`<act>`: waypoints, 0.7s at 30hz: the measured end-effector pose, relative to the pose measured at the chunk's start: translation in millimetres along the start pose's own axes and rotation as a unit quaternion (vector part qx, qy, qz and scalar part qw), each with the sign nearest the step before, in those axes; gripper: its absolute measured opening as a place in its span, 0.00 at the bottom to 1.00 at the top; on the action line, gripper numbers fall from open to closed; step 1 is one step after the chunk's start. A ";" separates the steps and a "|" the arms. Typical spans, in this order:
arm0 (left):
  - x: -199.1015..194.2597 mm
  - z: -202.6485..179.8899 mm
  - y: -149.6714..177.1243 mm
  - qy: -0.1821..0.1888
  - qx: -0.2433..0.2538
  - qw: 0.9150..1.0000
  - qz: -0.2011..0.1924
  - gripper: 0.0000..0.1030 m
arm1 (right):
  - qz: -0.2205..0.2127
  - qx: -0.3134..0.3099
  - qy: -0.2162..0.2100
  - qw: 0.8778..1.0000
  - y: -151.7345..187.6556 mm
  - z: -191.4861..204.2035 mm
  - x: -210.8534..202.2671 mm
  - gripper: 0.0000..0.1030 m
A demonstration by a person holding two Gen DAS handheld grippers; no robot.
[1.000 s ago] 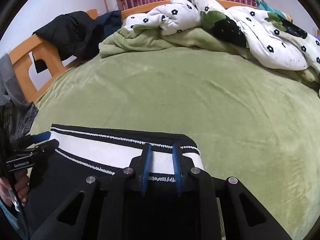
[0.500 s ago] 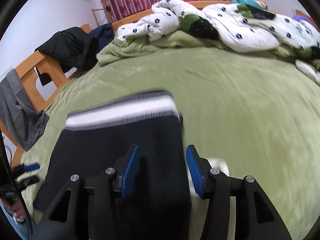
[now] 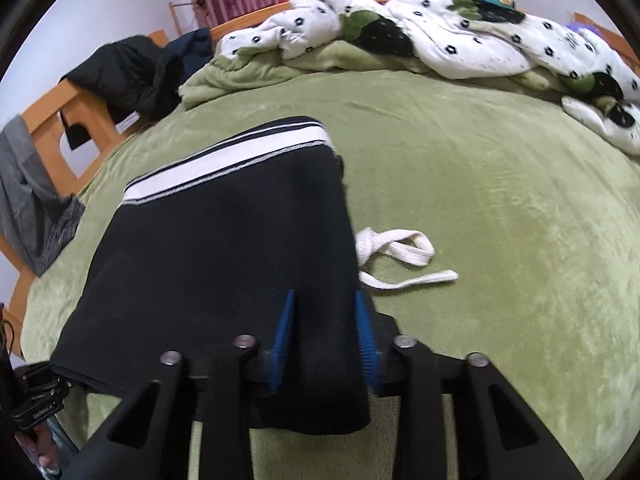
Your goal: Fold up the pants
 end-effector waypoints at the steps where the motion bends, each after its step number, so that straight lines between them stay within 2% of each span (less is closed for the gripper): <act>1: -0.1 -0.2 1.0 -0.002 0.000 1.000 0.001 0.14 | 0.000 0.003 -0.001 1.000 0.2 -2.1 -0.8 0.25; 7: -6.4 -3.5 1.1 -0.017 0.010 1.000 -0.015 0.13 | -0.005 -0.003 0.009 1.000 2.4 1.3 -5.3 0.24; 9: -5.7 -1.1 -2.1 -0.011 -0.001 1.000 -0.018 0.12 | -0.012 0.009 -0.001 1.000 2.3 -0.6 -8.5 0.28; 10: -4.9 0.9 -2.8 -0.009 -0.006 1.000 -0.019 0.12 | -0.009 0.017 -0.007 1.000 3.7 -1.1 -7.1 0.35; 12: -4.8 5.1 -5.3 -0.009 -0.016 0.999 -0.028 0.11 | 0.009 0.020 -0.005 1.000 8.1 0.1 2.0 0.41; 14: -9.4 10.6 -11.1 -0.005 -0.029 0.999 -0.044 0.11 | 0.003 0.012 0.008 1.000 11.1 4.1 4.0 0.37; 15: -12.0 13.5 -15.0 -0.003 -0.035 0.998 -0.051 0.11 | -0.007 -0.001 0.016 1.000 10.8 10.0 -0.2 0.25; 16: -15.3 17.6 -20.7 -0.004 -0.039 0.997 -0.059 0.11 | -0.009 -0.004 0.015 1.000 11.0 12.5 -3.2 0.20; 19: -24.8 40.3 -41.6 0.001 -0.072 0.994 -0.077 0.11 | 0.004 0.023 -0.030 0.999 19.1 17.9 -7.8 0.20; 21: -21.4 53.9 -41.1 0.036 -0.106 0.992 -0.051 0.11 | 0.009 0.001 -0.021 1.000 23.1 25.8 -8.2 0.21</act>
Point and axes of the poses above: each gripper's, at about its wrist camera, not at the fingertips, and x roughly the way its jaws point, z to its left, y to its underside, the point moved 4 cm from there along x, roughly the way its jaws point
